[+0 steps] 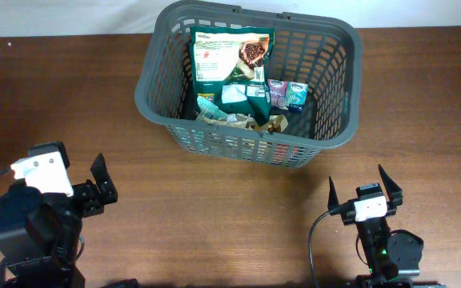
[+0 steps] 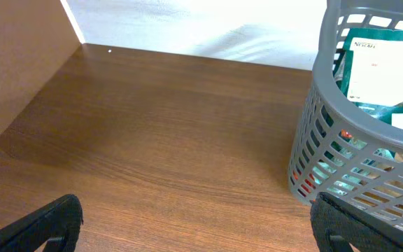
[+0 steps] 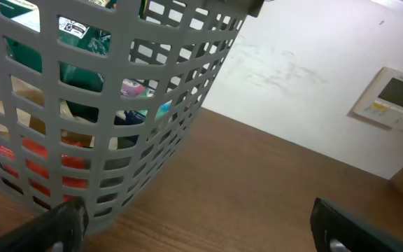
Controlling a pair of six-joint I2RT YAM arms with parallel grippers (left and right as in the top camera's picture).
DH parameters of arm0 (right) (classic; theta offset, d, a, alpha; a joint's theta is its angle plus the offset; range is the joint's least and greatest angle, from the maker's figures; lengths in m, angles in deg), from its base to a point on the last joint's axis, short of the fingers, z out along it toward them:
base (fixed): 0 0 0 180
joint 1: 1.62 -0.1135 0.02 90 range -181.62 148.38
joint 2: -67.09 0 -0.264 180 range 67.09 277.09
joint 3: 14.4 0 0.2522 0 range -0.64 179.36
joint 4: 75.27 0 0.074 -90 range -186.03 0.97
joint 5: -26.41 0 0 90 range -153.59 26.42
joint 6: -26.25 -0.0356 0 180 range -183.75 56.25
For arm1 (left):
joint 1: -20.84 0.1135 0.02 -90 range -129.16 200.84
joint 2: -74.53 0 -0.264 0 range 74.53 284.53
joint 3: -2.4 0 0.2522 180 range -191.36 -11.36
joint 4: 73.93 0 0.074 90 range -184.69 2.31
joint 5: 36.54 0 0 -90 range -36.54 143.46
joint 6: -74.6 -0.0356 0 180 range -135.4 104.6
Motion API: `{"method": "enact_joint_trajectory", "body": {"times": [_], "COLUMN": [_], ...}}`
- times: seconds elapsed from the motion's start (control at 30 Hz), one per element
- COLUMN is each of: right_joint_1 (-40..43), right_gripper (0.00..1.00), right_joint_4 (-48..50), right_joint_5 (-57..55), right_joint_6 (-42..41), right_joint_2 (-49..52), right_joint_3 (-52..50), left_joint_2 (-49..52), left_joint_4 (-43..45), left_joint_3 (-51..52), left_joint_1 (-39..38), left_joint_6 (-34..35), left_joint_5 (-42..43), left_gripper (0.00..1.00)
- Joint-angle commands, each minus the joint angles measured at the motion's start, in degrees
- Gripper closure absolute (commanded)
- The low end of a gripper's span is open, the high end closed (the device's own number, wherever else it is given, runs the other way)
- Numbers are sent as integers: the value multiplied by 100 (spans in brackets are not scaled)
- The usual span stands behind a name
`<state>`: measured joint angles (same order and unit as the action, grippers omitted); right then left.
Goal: Pack container
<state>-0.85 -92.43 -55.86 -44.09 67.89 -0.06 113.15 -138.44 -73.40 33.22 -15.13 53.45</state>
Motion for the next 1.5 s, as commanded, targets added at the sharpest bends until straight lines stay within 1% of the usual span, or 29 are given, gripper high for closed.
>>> {"method": "enact_joint_trajectory", "body": {"times": [0.0,0.23,0.3,0.33,0.4,0.5,0.57,0.6,0.63,0.83,1.0,1.1,1.23,1.47], "right_joint_1": [-39,-39,-39,-39,-39,-39,-39,-39,-39,-39,-39,-39,-39,-39], "right_gripper": [1,1,1,1,1,1,1,1,1,1,1,1,1,1], "right_joint_4": [-42,-42,-42,-42,-42,-42,-42,-42,-42,-42,-42,-42,-42,-42], "right_joint_5": [-74,-74,-74,-74,-74,-74,-74,-74,-74,-74,-74,-74,-74,-74], "right_joint_6": [-61,-61,-63,-63,-63,-63,-61,-63,-63,-61,-61,-63,-63,-63], "right_joint_2": [-48,-48,-48,-48,-48,-48,-48,-48,-48,-48,-48,-48,-48,-48], "right_joint_3": [-26,-26,-26,-26,-26,-26,-26,-26,-26,-26,-26,-26,-26,-26], "left_joint_2": [-37,-37,-37,-39,-52,-190,-424,-682,-872,-1976,-2503,-2653,-2732,-3018], "left_joint_4": [15,-7,-186,-389,-455,-96,566,1185,1624,3847,5635,6518,7243,7737], "left_joint_3": [24,24,24,24,26,55,208,420,597,1908,3088,3762,4527,5471], "left_joint_1": [-24,-24,-28,-42,-42,-42,-114,-205,-262,-496,-785,-968,-1047,-1047], "left_joint_6": [59,57,61,57,59,57,57,57,57,61,57,55,11,11], "left_joint_5": [66,63,79,330,588,1084,1333,1453,1526,1729,1851,1847,1779,1421], "left_gripper": [1,1,1,1,1,1,1,1,1,1,1,1,1,1]}}
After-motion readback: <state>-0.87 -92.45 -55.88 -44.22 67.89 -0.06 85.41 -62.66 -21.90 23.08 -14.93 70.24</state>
